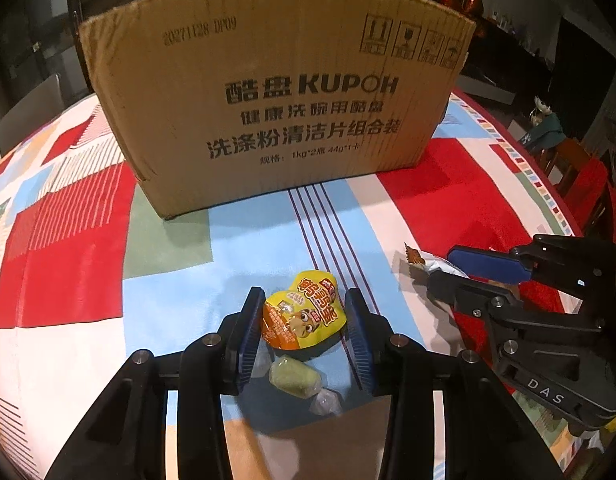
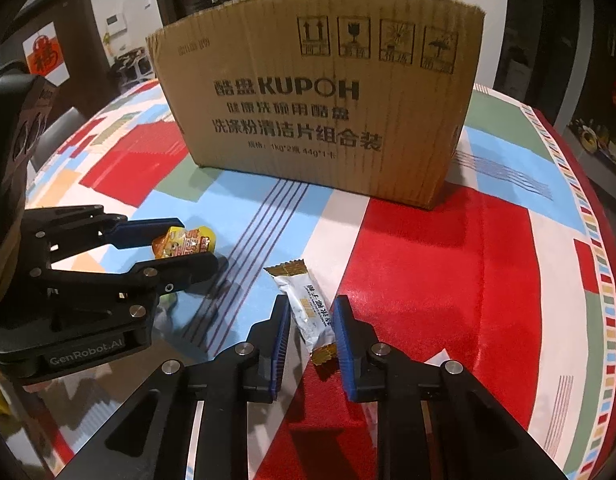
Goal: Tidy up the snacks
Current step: 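Grasp the yellow candy pouch with the left tool while the right tool grasps the white bar, then carry the yellow pouch and white bar into the box and open both tools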
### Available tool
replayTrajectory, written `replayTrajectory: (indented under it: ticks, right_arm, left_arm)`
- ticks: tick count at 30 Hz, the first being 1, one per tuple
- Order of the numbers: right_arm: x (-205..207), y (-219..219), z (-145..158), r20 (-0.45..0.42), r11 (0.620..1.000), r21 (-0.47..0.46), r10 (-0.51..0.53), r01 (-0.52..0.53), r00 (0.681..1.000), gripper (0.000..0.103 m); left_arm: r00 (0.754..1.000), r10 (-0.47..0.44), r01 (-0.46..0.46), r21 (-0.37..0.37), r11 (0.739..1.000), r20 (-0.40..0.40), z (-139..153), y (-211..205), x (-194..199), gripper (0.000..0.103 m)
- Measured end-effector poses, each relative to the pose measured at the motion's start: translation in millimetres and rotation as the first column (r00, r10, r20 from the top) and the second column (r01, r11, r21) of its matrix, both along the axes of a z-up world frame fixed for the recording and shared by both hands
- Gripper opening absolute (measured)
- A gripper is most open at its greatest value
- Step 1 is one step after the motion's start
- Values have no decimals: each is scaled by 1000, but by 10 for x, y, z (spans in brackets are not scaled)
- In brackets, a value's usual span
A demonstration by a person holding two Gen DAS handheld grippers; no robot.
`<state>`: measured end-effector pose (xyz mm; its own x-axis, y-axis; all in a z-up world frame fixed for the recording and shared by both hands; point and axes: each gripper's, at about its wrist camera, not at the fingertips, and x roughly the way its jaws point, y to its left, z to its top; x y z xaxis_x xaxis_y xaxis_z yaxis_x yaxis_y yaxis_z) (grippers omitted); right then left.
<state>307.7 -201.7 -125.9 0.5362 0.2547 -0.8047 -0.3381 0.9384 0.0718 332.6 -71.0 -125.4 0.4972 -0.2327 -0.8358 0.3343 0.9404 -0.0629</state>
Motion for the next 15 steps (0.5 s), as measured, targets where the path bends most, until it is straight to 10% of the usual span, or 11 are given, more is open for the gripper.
replayTrajectory:
  ticks: [15]
  right_arm:
    - [-259, -74, 546, 133, 998, 62, -31, 23, 991, 23]
  left_arm:
    - [993, 39, -33, -54, 998, 110, 587, 126, -271, 40]
